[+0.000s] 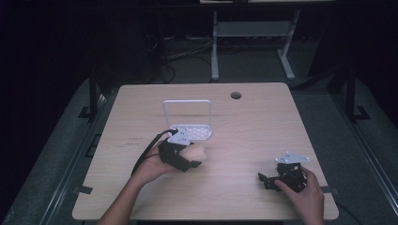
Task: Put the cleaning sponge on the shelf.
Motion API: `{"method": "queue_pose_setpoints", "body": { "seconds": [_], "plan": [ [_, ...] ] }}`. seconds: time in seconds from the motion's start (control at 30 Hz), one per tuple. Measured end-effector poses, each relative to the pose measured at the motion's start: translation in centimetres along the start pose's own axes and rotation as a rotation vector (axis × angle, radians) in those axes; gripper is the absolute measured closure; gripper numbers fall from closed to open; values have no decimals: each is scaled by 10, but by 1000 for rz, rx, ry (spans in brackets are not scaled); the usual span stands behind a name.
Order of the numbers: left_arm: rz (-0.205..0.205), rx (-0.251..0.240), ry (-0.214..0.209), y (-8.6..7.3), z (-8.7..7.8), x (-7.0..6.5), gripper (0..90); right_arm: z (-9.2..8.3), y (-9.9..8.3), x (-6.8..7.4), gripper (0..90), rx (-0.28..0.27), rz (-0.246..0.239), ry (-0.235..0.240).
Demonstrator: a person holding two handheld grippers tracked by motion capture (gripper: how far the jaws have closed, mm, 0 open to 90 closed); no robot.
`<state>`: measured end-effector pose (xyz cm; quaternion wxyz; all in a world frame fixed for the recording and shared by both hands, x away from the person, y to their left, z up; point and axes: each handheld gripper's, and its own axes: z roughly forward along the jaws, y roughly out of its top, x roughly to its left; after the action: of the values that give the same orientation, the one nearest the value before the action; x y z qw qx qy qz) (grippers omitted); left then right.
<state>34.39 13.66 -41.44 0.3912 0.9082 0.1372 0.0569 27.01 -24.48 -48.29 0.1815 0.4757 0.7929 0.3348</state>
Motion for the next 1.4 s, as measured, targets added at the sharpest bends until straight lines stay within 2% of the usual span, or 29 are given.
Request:
{"method": "queue_pose_setpoints", "body": {
  "seconds": [0.3,0.5,0.83,1.17,1.4],
  "plan": [
    [-31,-12,23,2,1,7,241,0,0,0,26,0,0,0],
    [-47,-13,54,5,0,13,241,0,0,0,26,0,0,0],
    [-56,-17,84,14,-3,21,241,0,0,0,26,1,-1,0],
    [-64,-11,113,15,0,27,241,0,0,0,26,0,-1,0],
    [-94,-14,145,16,1,35,241,0,0,0,26,-1,-2,-2]
  ]
}}
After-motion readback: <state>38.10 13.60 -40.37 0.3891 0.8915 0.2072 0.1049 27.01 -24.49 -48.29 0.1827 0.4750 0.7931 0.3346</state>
